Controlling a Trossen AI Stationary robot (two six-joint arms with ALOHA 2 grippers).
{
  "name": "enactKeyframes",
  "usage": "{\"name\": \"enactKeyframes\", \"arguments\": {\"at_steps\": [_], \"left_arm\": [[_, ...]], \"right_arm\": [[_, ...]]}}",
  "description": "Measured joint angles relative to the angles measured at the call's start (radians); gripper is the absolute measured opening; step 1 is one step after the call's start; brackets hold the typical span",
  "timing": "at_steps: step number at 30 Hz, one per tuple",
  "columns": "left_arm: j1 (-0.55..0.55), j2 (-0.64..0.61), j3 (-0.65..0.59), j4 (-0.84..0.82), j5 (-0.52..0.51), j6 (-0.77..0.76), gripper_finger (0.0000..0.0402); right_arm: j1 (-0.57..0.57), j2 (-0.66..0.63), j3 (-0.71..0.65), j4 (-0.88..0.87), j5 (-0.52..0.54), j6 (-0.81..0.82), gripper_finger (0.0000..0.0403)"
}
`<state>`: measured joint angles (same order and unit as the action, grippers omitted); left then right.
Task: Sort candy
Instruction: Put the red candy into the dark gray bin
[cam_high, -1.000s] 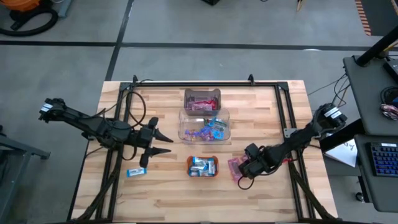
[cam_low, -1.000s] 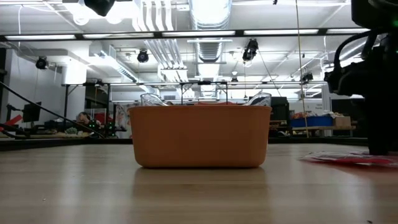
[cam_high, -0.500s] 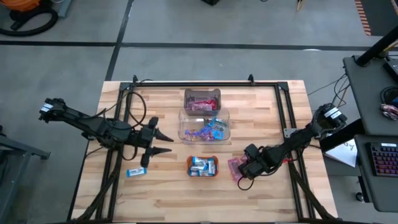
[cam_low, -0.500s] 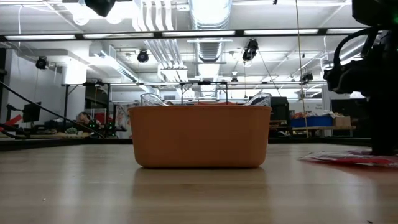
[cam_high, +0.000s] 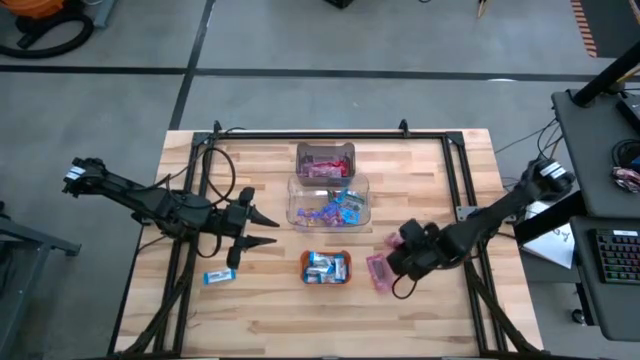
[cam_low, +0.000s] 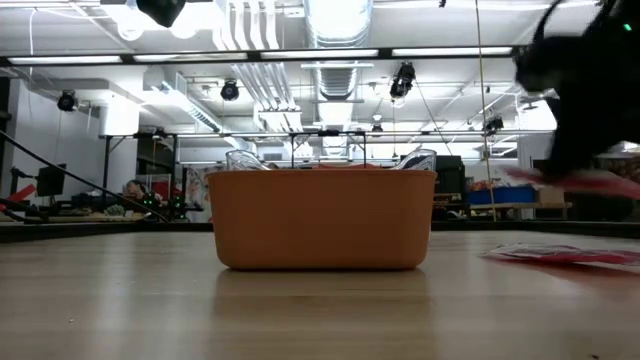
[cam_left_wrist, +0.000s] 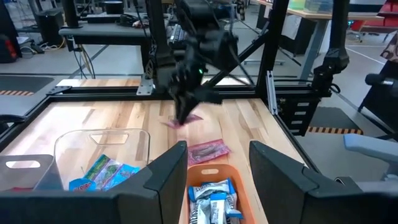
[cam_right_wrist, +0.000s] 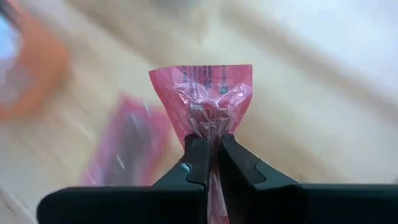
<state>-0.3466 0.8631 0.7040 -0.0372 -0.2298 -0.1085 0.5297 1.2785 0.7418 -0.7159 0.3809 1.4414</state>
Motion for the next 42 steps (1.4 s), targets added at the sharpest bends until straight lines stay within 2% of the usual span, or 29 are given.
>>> {"name": "enactKeyframes", "arguments": {"at_steps": [3, 8, 14, 18, 23, 26, 30, 35, 42], "left_arm": [[0.0, 0.0, 0.0, -0.001, 0.0, 0.0, 0.0157], [0.0, -0.001, 0.0, -0.004, 0.0, 0.0, 0.0157], [0.0, -0.001, 0.0, -0.005, 0.0, 0.0, 0.0157], [0.0, -0.001, 0.0, -0.005, 0.0, -0.005, 0.0157], [0.0, 0.003, 0.0, -0.008, 0.0, -0.031, 0.0157], [0.0, 0.017, -0.003, -0.008, 0.0, -0.043, 0.0157], [0.0, 0.044, -0.004, -0.008, 0.0, -0.062, 0.0157], [0.0, 0.065, 0.004, 0.028, 0.0, -0.051, 0.0157], [0.0, 0.066, 0.004, 0.034, 0.0, -0.048, 0.0157]], "right_arm": [[-0.008, -0.076, 0.0, -0.001, 0.151, -0.049, 0.0016], [-0.08, -0.19, 0.002, 0.016, 0.329, -0.225, 0.0016], [-0.245, -0.237, 0.002, 0.229, 0.371, -0.623, 0.0016], [-0.372, -0.23, 0.002, 0.421, 0.323, -0.907, 0.0016], [-0.534, -0.189, 0.003, 0.651, 0.146, -1.198, 0.0016], [-0.616, -0.142, 0.003, 0.776, 0.056, -1.32, 0.0016], [-0.707, -0.055, 0.003, 0.947, 0.003, -1.452, 0.0016], [-0.806, 0.079, 0.003, 1.162, -0.025, -1.556, 0.0016], [-0.892, 0.233, 0.003, 1.333, -0.025, -1.546, 0.0019]]}}
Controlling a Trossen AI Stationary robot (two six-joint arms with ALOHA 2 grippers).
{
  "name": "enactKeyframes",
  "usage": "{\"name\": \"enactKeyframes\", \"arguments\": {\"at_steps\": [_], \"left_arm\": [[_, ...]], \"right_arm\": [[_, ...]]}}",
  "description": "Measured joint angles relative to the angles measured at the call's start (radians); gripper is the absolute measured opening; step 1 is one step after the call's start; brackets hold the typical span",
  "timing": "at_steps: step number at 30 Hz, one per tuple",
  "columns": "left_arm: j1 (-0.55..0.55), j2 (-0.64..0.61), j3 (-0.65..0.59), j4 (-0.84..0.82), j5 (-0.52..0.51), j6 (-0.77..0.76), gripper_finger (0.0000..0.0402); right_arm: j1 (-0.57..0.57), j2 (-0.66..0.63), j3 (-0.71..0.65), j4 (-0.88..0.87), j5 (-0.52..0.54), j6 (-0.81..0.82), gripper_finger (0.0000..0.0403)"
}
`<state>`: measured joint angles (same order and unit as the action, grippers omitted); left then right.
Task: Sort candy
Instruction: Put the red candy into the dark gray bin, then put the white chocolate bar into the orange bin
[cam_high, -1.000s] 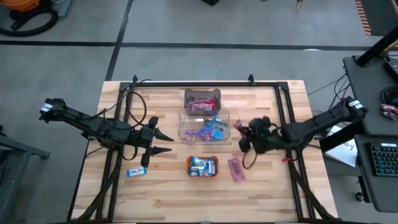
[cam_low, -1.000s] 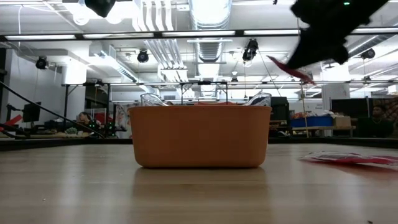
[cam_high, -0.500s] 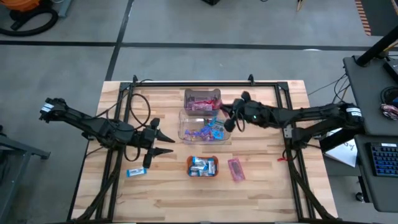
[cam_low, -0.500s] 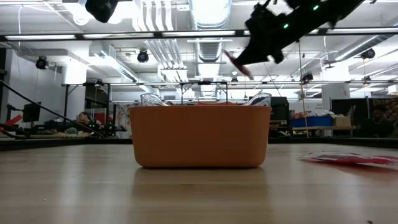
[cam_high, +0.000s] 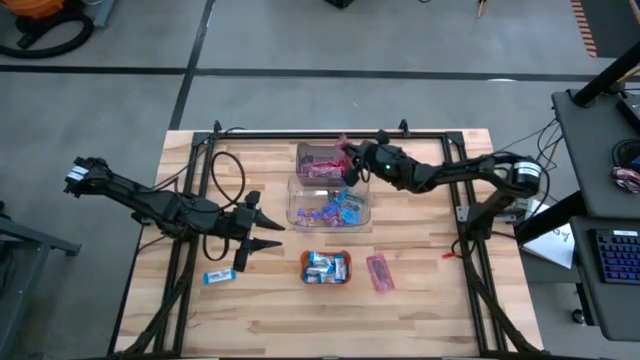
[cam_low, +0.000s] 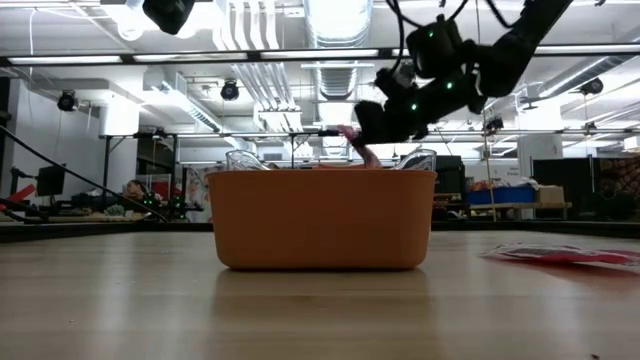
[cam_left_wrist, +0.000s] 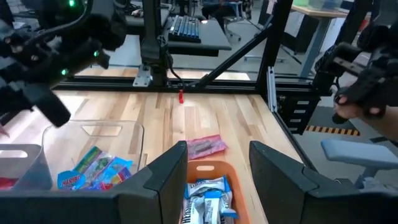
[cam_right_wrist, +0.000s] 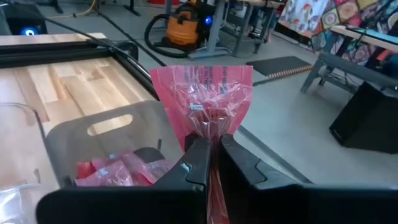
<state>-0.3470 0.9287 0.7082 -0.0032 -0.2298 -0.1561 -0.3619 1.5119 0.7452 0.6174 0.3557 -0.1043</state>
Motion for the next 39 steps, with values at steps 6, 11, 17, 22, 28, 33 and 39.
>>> {"name": "enactKeyframes", "arguments": {"at_steps": [6, 11, 17, 22, 28, 33, 39], "left_arm": [[0.0, 0.01, 0.0, 0.0, -0.045, 0.001, 0.0157], [0.0, 0.021, 0.0, 0.014, -0.06, 0.001, 0.0157], [0.0, 0.026, 0.0, 0.019, -0.063, 0.001, 0.0157], [0.0, 0.025, 0.0, 0.016, -0.068, 0.006, 0.0157], [0.0, 0.032, 0.0, 0.005, -0.068, 0.006, 0.0157], [0.0, 0.033, 0.0, 0.003, -0.07, 0.006, 0.0157], [0.0, 0.033, 0.0, -0.027, -0.071, -0.032, 0.0157]], "right_arm": [[-0.006, 0.085, 0.001, 0.091, 0.0, 0.003, 0.002], [-0.005, 0.128, 0.03, 0.102, 0.005, 0.051, 0.0034], [-0.005, 0.164, 0.051, 0.093, 0.007, 0.089, 0.0082], [-0.005, 0.167, 0.053, 0.075, 0.007, 0.132, 0.0128], [-0.005, 0.145, 0.053, 0.009, 0.003, 0.158, 0.0168], [0.0, 0.124, 0.052, -0.026, 0.002, 0.177, 0.0186], [0.029, 0.056, 0.052, -0.085, 0.0, 0.186, 0.0187]]}}
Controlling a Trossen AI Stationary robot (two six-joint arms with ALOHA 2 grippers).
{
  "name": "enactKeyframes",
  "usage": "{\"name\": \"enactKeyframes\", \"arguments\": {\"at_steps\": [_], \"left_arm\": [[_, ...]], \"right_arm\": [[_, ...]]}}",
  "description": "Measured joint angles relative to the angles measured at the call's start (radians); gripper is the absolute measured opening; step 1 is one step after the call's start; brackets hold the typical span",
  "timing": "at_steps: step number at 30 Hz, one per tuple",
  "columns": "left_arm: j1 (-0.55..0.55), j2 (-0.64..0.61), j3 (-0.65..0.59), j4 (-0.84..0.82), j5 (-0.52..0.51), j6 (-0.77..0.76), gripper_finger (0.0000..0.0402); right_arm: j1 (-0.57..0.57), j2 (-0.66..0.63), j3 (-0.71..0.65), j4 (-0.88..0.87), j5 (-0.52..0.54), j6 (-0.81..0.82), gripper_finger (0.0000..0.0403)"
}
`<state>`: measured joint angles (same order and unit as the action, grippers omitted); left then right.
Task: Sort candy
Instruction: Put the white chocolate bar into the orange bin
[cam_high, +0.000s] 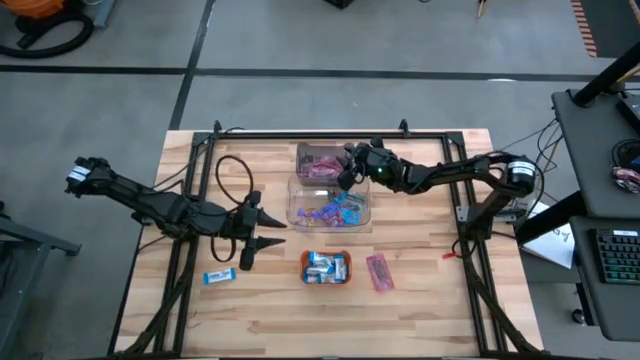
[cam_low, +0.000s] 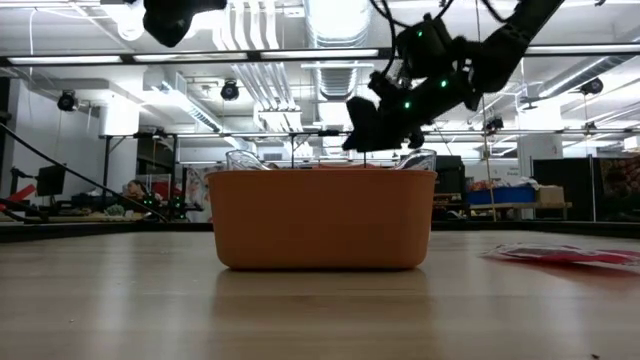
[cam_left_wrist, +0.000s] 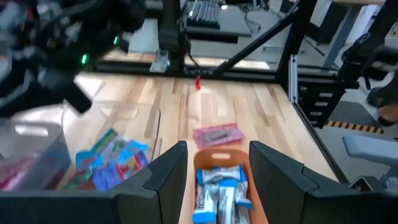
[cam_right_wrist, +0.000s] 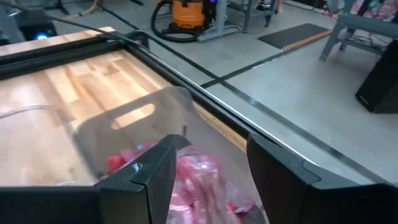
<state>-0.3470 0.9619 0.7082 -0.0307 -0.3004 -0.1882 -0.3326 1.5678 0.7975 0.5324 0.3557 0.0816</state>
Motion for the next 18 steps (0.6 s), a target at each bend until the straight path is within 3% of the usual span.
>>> {"name": "enactKeyframes", "arguments": {"at_steps": [10, 14, 18], "left_arm": [[-0.001, 0.0, 0.0, -0.201, 0.007, -0.219, 0.0157], [-0.001, 0.0, 0.0, -0.318, 0.083, -0.355, 0.0157], [-0.015, 0.0, 0.0, -0.44, 0.229, -0.492, 0.0157]], "right_arm": [[0.109, -0.131, 0.0, -0.164, 0.002, 0.038, 0.0174], [0.155, -0.175, 0.0, -0.247, 0.002, 0.081, 0.0169], [0.194, -0.216, -0.001, -0.331, 0.003, 0.113, 0.0166]]}}
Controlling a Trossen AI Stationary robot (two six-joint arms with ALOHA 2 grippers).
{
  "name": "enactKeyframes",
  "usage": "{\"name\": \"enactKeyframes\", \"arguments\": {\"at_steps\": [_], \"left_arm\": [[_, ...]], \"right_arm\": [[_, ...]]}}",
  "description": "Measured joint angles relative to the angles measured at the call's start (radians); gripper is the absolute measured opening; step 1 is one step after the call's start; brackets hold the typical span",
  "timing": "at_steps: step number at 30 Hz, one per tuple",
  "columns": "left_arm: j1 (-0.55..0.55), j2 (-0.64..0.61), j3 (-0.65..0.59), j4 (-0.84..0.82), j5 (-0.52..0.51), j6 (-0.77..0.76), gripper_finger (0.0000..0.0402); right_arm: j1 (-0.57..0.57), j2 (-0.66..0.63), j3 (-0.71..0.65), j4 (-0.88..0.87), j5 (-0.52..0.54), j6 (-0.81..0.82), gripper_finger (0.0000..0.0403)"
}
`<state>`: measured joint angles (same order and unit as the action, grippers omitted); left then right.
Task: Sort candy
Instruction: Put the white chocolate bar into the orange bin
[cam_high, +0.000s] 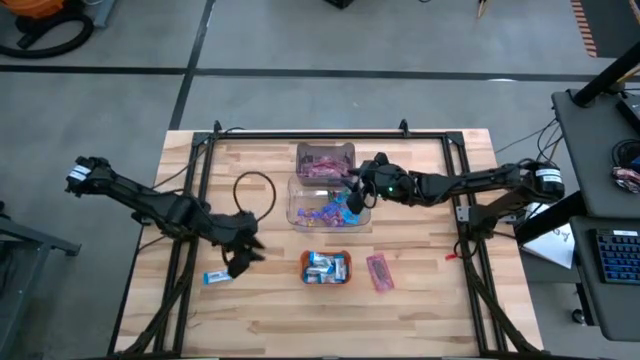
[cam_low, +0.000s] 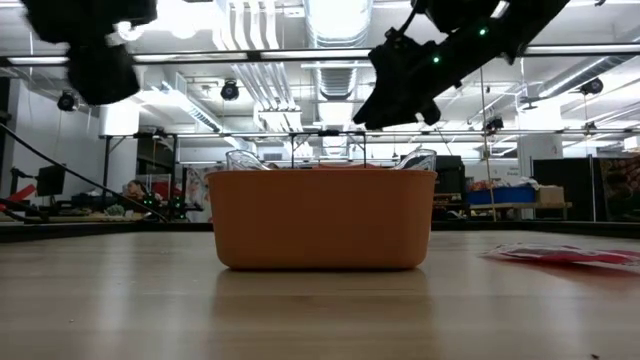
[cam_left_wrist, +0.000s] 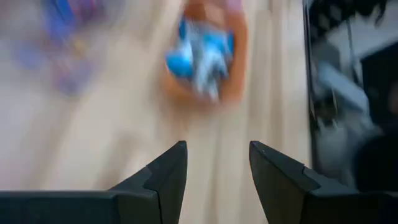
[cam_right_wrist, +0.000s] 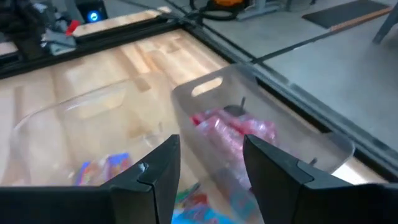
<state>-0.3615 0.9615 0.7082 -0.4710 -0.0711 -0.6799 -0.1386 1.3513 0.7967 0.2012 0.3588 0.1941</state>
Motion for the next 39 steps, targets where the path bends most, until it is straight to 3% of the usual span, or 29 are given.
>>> {"name": "enactKeyframes", "arguments": {"at_steps": [4, 14, 19, 23, 32, 39], "left_arm": [[-0.053, 0.014, -0.001, -0.104, 0.166, -0.072, 0.0157], [-0.262, 0.179, -0.003, -0.212, 0.242, -0.291, 0.0157], [-0.369, 0.275, -0.004, -0.276, 0.231, -0.351, 0.0157], [-0.423, 0.341, -0.004, -0.354, 0.166, -0.4, 0.0157], [-0.432, 0.454, -0.005, -0.423, 0.087, -0.427, 0.0157], [-0.432, 0.518, -0.01, -0.413, 0.087, -0.417, 0.0157]], "right_arm": [[0.033, -0.019, 0.0, -0.036, 0.0, 0.028, 0.0166], [0.13, -0.011, -0.001, -0.04, 0.008, 0.035, 0.0161], [0.149, -0.011, -0.001, -0.04, 0.007, 0.044, 0.0157], [0.152, -0.012, -0.001, -0.037, 0.008, 0.045, 0.0157], [0.154, -0.012, -0.001, -0.036, 0.008, 0.069, 0.0155], [0.154, -0.012, -0.001, -0.036, 0.008, 0.08, 0.0148]]}}
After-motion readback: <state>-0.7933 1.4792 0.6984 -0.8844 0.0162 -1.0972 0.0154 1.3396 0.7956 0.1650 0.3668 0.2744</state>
